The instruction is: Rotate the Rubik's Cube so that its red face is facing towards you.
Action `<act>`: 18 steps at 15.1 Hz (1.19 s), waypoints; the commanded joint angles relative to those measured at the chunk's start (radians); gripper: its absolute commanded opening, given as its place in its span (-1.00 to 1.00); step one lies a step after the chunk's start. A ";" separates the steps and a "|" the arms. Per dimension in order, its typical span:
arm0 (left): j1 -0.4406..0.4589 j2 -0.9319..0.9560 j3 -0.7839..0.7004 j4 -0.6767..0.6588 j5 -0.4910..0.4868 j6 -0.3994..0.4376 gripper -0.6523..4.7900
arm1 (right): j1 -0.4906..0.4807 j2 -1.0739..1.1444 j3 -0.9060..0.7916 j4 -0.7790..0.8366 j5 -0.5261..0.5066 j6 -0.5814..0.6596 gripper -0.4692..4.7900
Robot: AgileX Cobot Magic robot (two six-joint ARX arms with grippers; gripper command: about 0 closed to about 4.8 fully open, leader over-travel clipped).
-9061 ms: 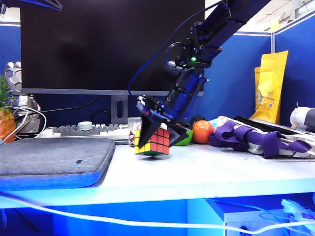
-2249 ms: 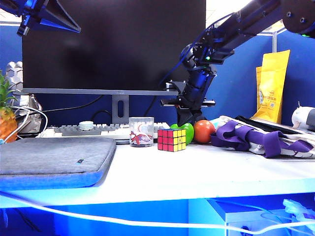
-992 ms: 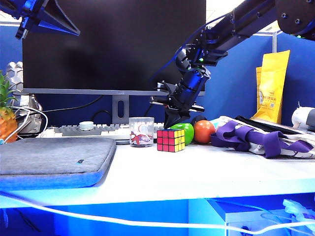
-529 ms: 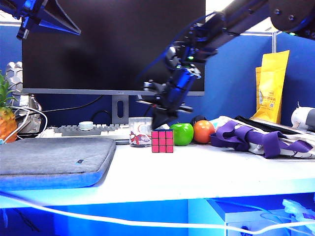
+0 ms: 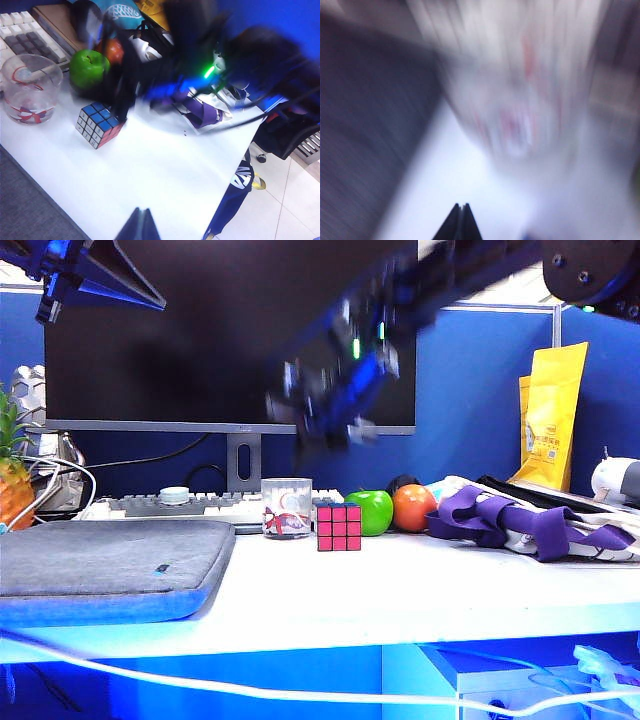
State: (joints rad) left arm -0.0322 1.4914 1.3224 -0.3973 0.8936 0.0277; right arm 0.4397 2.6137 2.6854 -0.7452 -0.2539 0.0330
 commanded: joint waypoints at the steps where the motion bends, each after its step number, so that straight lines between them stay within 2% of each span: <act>1: -0.001 -0.003 0.005 0.011 0.006 -0.002 -0.77 | -0.021 -0.014 0.077 -0.040 0.095 -0.036 -0.85; 4: -0.001 -0.003 0.005 0.007 -0.021 -0.002 -0.77 | -0.051 -0.006 0.066 -0.086 0.098 -0.041 -0.85; 7: -0.001 -0.002 0.005 -0.006 -0.023 -0.002 -0.77 | -0.069 0.006 0.060 -0.062 0.095 -0.041 -0.85; 18: -0.001 -0.002 0.005 -0.005 -0.050 0.025 -0.77 | -0.072 0.087 0.054 -0.033 0.086 -0.033 -0.85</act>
State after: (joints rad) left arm -0.0326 1.4914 1.3224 -0.4084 0.8444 0.0460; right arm 0.3653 2.7007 2.7346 -0.7902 -0.1589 -0.0036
